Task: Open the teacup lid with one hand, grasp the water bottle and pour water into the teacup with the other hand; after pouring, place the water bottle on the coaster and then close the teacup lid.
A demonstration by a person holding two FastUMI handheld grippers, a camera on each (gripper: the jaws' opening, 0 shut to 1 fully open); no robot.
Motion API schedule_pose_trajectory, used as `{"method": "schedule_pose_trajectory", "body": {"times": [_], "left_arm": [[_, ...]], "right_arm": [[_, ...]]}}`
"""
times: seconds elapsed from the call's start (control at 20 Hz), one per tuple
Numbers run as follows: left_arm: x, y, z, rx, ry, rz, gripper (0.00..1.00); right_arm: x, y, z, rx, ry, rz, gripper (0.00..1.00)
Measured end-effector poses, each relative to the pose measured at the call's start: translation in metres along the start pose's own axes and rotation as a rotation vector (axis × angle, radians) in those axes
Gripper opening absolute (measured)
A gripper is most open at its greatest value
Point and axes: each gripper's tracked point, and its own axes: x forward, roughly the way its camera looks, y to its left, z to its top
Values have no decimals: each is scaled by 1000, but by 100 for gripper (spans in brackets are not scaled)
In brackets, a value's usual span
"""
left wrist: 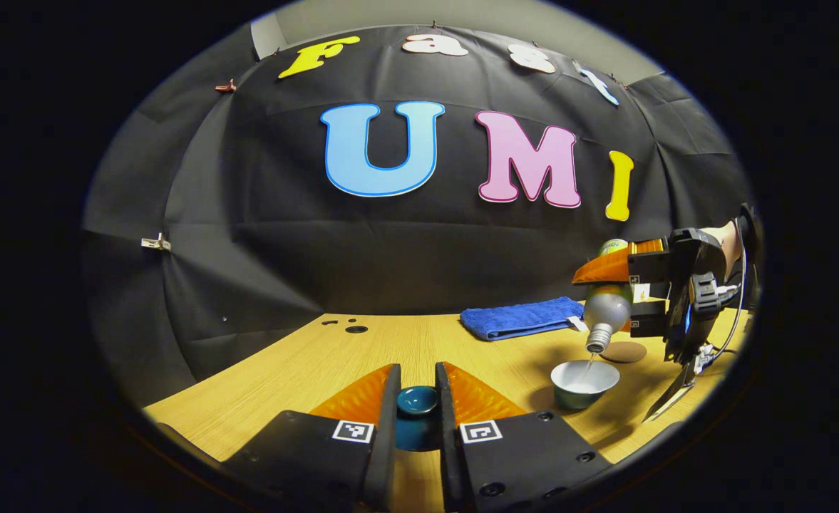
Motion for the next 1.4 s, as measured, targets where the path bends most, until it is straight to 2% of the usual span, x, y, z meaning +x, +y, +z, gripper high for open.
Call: {"method": "schedule_pose_trajectory", "body": {"times": [0.1,0.2,0.3,0.35,0.4,0.6,0.65,0.8,0.85,1.1,1.2,1.25,1.4], "left_arm": [[0,0,0,0,0,0,30],[0,0,0,0,0,0,33],[0,0,0,0,0,0,30],[0,0,0,0,0,-1,33],[-1,0,0,0,0,-1,30],[0,1,0,0,0,-1,30],[0,1,0,0,0,-1,33],[0,1,0,0,0,-1,33],[0,1,-1,0,0,-1,30],[1,2,-1,0,0,-2,33],[1,1,-1,0,0,-3,30],[0,1,-1,0,0,-3,33],[0,2,-1,0,0,-2,33]], "right_arm": [[0,-2,2,-24,-8,-6,75],[1,-6,3,-52,-15,-13,75],[3,-8,1,-60,-18,-16,75],[3,-9,1,-64,-19,-18,75],[4,-10,0,-65,-19,-22,75],[2,-17,1,-87,-27,-33,75],[3,-18,1,-96,-29,-36,75],[2,-19,4,-110,-37,-39,75],[1,-20,4,-117,-40,-42,75],[1,-20,7,-145,-45,-42,75],[1,-20,8,-150,-48,-40,75],[0,-19,9,-154,-51,-39,75],[0,-20,11,-169,-57,-40,75]]}}
